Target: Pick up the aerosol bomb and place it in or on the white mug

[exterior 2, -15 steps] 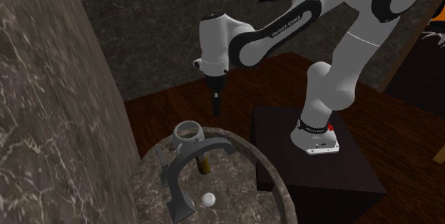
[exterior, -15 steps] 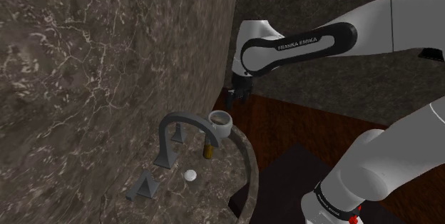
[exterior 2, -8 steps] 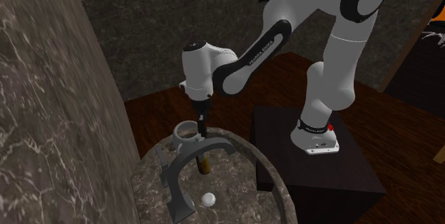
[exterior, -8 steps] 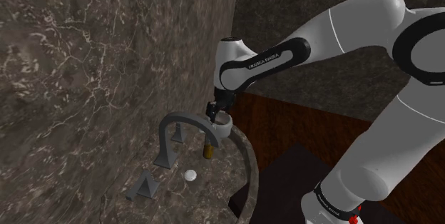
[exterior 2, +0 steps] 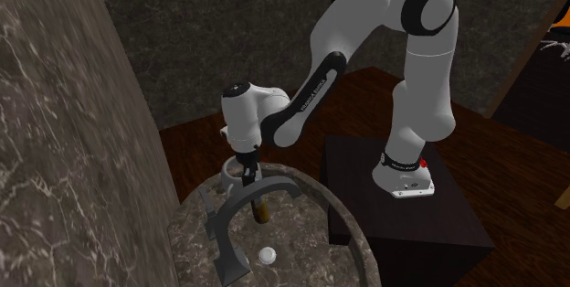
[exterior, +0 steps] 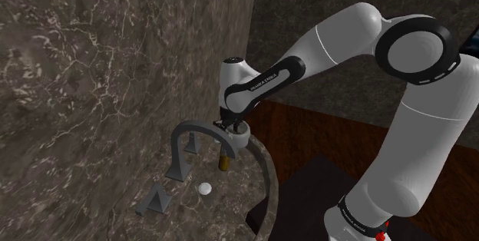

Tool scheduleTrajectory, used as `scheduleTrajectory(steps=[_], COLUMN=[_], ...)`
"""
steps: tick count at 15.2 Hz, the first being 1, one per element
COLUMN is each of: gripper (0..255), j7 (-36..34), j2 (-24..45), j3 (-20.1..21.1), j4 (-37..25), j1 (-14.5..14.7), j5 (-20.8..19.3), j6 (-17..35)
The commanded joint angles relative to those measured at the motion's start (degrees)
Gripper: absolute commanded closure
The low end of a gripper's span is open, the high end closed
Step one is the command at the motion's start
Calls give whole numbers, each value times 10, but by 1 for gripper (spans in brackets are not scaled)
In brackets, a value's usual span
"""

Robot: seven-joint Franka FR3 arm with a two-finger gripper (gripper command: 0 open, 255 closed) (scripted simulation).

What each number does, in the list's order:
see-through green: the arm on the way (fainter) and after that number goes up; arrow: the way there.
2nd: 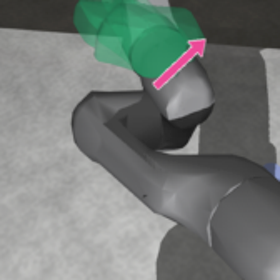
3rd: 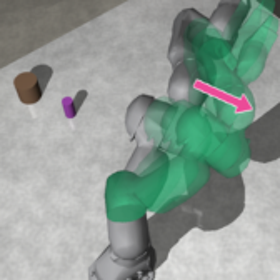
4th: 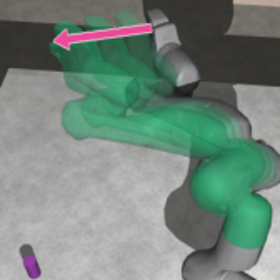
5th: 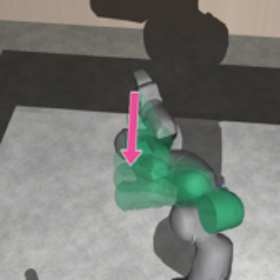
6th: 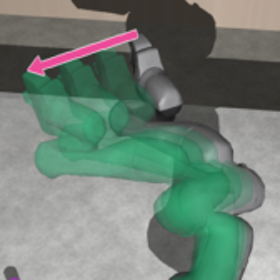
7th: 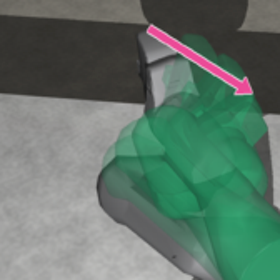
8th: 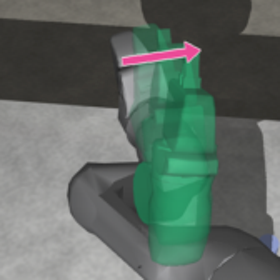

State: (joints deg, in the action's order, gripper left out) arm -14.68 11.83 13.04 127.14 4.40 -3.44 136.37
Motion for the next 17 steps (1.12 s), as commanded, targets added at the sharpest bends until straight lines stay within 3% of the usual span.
scheduleTrajectory(steps=[1, 11, 12, 17], gripper=[0, 0, 255, 255], j7=[-3, -7, -7, -7], j2=[12, 26, 26, 26], j3=[-1, -4, -4, -4], j4=[3, 7, 7, 7], j1=[1, 3, 3, 3], j5=[-5, -10, -10, -10], j6=[15, 33, 33, 33])
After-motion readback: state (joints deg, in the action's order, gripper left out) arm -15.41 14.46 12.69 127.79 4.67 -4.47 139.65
